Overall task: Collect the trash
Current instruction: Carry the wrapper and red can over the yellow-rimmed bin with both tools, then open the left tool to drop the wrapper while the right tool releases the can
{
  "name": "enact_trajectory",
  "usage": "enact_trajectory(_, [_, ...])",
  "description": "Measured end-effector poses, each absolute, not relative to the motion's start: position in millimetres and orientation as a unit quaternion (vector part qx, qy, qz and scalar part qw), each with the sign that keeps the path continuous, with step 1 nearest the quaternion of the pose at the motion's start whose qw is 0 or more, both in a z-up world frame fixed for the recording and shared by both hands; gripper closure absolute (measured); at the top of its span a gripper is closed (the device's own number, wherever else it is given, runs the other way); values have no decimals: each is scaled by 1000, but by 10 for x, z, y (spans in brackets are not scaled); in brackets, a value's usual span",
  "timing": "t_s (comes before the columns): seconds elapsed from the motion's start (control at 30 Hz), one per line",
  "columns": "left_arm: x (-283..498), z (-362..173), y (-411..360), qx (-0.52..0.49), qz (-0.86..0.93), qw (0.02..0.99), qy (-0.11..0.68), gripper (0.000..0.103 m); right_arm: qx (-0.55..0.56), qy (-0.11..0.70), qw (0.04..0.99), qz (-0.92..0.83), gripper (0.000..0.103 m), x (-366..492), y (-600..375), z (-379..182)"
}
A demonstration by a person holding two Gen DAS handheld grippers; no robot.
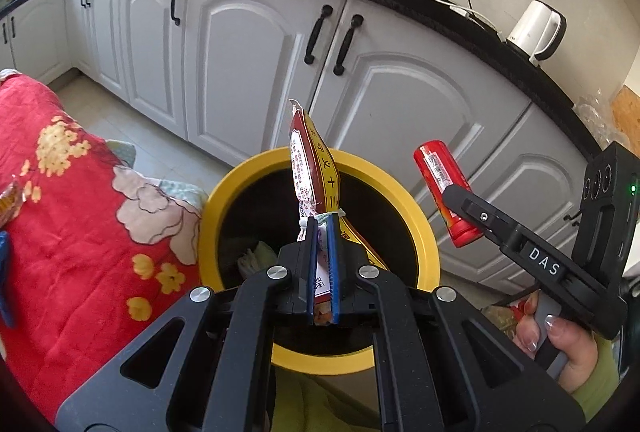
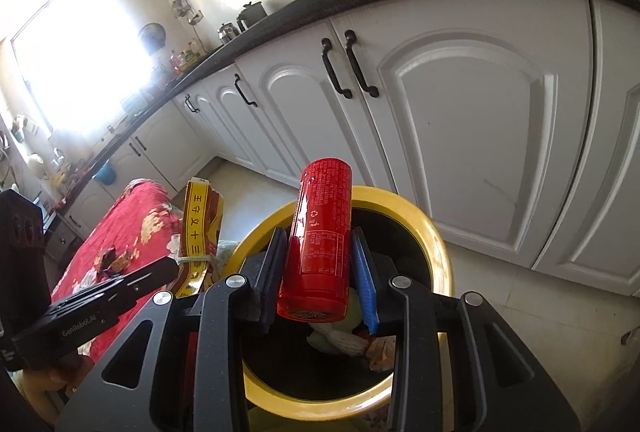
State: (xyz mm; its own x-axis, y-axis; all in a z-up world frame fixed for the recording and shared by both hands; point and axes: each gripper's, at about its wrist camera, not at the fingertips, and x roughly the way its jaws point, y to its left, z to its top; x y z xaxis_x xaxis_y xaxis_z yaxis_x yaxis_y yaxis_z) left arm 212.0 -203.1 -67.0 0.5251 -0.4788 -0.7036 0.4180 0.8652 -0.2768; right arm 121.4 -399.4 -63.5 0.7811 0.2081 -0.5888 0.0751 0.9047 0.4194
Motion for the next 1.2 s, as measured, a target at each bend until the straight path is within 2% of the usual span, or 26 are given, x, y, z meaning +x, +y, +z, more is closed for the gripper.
enact_trajectory(0.53, [2205,-1026,-2092,-45,-267,850,452,101,235,367,899,39,71,1379,-3939,-951])
enact_trajectory(0.67, [2226,-1064,-2093,-47,-263,850,455,101,244,370,896,31,68,1393,-3953,-1001])
enact_trajectory(0.7, [2229,-1066,-2090,-47,-261,850,455,99,246,370,896,30,63,1397,-3963,-1010])
enact_trajectory(0.77, [2241,-1073,-2075,-48,-259,849,458,84,245,367,897,23,55,1379,-3972,-1012])
enact_trajectory(0.8, [2243,-1078,-2067,-48,-256,850,459,73,247,365,897,21,50,1367,-3983,-1011])
enact_trajectory(0.9, [2241,-1083,-2022,-49,-248,852,457,63,244,362,899,18,48,1352,-3986,-993])
enact_trajectory(0.93, [2234,-1078,-2003,-47,-244,855,456,55,242,360,901,16,45,1341,-3986,-981])
enact_trajectory(1.0, [2219,-1065,-1976,-44,-240,858,452,50,240,356,903,13,39,1324,-3986,-961])
enact_trajectory(1.07, [2196,-1043,-1932,-43,-236,861,448,38,234,351,907,8,34,1304,-3979,-931])
enact_trajectory(1.13, [2170,-1013,-1875,-44,-229,866,442,20,231,346,909,2,28,1285,-3980,-905])
enact_trajectory(1.17, [2152,-1000,-1843,-44,-226,869,439,17,231,343,911,-1,26,1271,-3983,-890])
enact_trajectory(1.2, [2135,-986,-1810,-44,-223,871,436,11,231,341,911,-3,24,1264,-3987,-879])
